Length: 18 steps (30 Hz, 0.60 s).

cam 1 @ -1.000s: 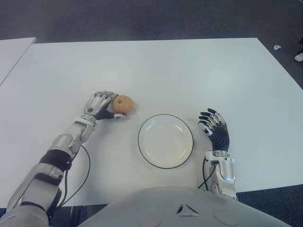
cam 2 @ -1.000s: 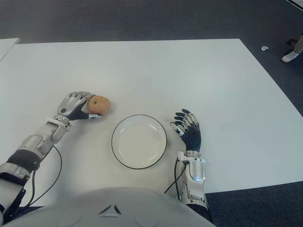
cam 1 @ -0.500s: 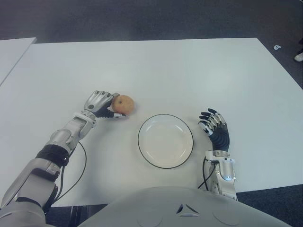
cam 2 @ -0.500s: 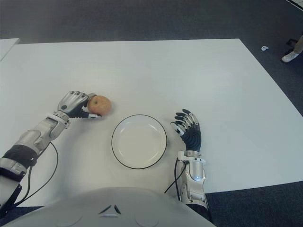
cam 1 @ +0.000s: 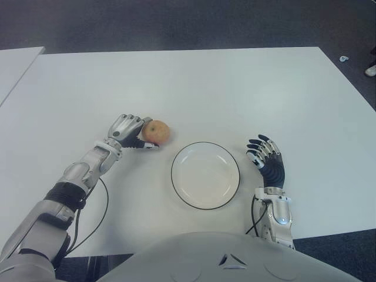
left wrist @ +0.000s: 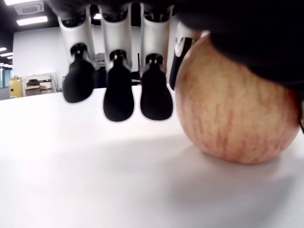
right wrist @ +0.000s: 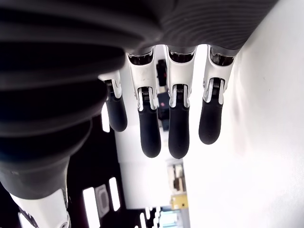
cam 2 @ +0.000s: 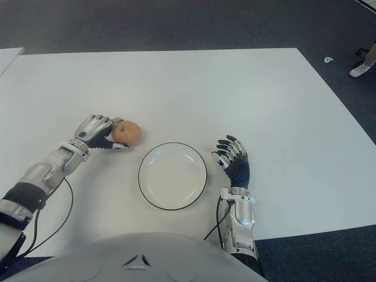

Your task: Put the apples into the plate.

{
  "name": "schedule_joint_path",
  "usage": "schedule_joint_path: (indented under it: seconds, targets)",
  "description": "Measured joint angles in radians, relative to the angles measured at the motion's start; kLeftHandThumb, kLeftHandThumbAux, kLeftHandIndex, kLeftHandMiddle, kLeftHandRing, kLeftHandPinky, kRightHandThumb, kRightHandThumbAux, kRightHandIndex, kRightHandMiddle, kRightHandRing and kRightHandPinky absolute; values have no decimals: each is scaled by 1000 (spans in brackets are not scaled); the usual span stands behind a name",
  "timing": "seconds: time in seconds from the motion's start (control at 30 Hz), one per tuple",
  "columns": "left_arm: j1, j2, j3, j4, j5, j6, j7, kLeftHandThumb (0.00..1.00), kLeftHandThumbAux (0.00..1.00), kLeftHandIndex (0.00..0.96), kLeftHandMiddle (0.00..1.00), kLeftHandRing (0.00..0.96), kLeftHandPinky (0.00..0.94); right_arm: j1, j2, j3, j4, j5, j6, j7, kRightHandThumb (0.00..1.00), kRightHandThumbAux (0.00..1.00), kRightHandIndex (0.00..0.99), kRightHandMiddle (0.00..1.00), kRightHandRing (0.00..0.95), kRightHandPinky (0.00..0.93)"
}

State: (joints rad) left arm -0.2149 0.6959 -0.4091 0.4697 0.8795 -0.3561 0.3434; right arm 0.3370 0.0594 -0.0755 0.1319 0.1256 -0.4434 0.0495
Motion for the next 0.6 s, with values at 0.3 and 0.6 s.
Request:
schedule_joint_path:
  seconds: [0.3,0.6]
  targets:
    - [24,0,14,-27,-26,7,-4,719,702,442,779,741,722,0,0,-1,0,1,-2,9,409,758,223,380,375,392]
    - [74,-7,44,-77,-38,8,3,719,702,443,768,730,694,-8,0,-1,13,1,-20,13,438,756,238,380,374,393]
